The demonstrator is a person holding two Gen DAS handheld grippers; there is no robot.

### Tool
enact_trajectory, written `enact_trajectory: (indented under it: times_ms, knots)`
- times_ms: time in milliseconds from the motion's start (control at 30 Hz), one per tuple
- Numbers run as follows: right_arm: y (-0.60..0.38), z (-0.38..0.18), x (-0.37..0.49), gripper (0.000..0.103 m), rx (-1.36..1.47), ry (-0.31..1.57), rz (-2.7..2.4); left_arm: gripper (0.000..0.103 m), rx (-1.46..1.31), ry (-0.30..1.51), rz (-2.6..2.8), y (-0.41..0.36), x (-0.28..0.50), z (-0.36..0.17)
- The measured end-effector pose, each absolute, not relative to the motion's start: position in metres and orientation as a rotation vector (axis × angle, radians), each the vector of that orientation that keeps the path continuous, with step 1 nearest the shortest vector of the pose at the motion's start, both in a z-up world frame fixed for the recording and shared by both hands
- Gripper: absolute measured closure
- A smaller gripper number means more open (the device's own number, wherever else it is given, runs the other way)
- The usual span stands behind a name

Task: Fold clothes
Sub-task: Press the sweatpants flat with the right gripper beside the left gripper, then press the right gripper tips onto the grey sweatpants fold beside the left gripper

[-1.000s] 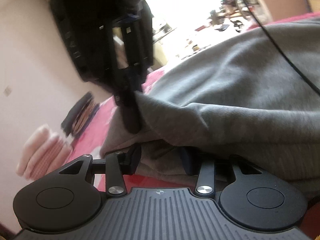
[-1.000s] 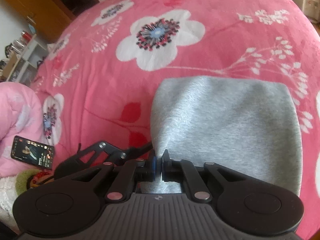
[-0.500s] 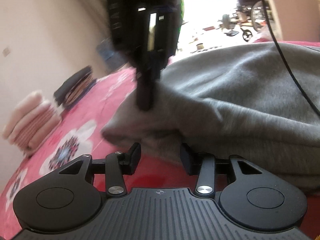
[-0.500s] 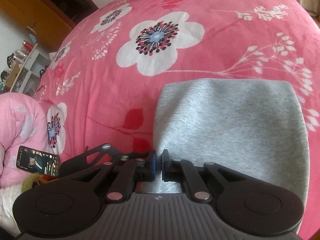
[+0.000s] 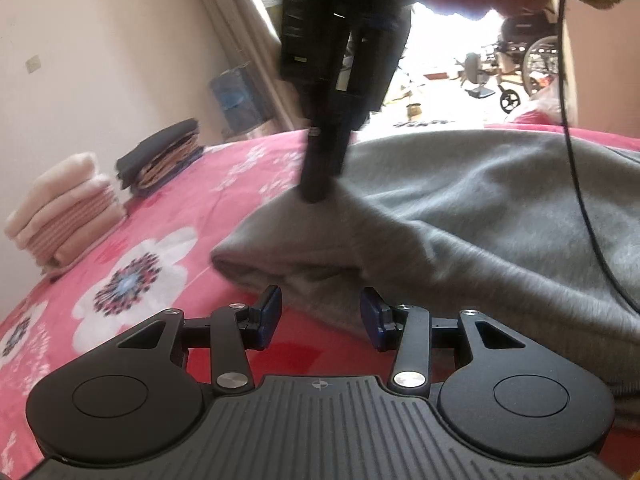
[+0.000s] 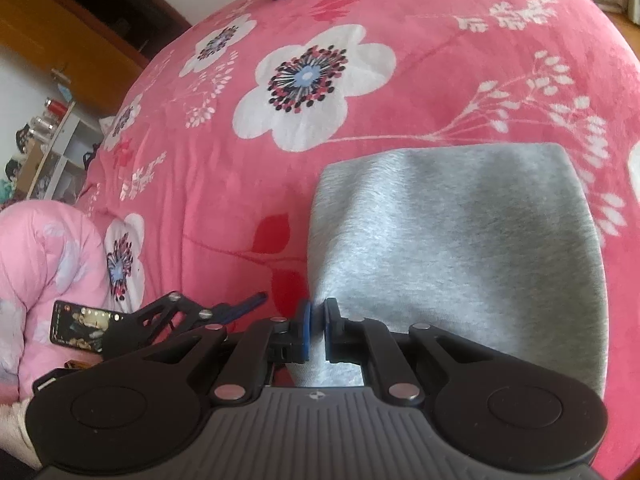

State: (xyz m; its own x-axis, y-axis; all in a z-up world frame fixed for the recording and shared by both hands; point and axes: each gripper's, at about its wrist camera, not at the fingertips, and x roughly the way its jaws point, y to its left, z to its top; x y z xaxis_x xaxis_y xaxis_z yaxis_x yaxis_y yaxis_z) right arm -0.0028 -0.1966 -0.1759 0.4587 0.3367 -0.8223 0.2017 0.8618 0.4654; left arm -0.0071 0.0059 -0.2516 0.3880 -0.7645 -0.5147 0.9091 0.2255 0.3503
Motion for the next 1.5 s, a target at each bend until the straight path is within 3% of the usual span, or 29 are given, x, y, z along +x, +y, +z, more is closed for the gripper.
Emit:
enact_trajectory:
  times_ms: [433, 733, 900, 1333, 1500]
  knots:
    - [-0.180, -0.180, 0.008, 0.098, 0.526, 1.114, 0.147, 0.060, 0.726, 0.172, -1.228, -0.017, -0.017, -0.272]
    - [-0.170, -0.189, 0.014, 0.096, 0.508, 1.134, 0.198, 0.058, 0.630, 0.274, -1.183, -0.003, -0.008, -0.271]
    - [-0.189, -0.172, 0.005, 0.096, 0.531, 1.010, 0.180, 0.057, 0.563, 0.335, -1.165, 0.004, -0.002, -0.270]
    - [-0.148, -0.200, 0.000, 0.096, 0.195, 1.101, 0.250, 0.057, 0.547, 0.338, -1.170, -0.007, -0.009, -0.275]
    - [-0.136, -0.211, 0.000, 0.096, 0.070, 1.097, 0.263, 0.052, 0.468, 0.444, -1.122, 0.009, 0.003, -0.268]
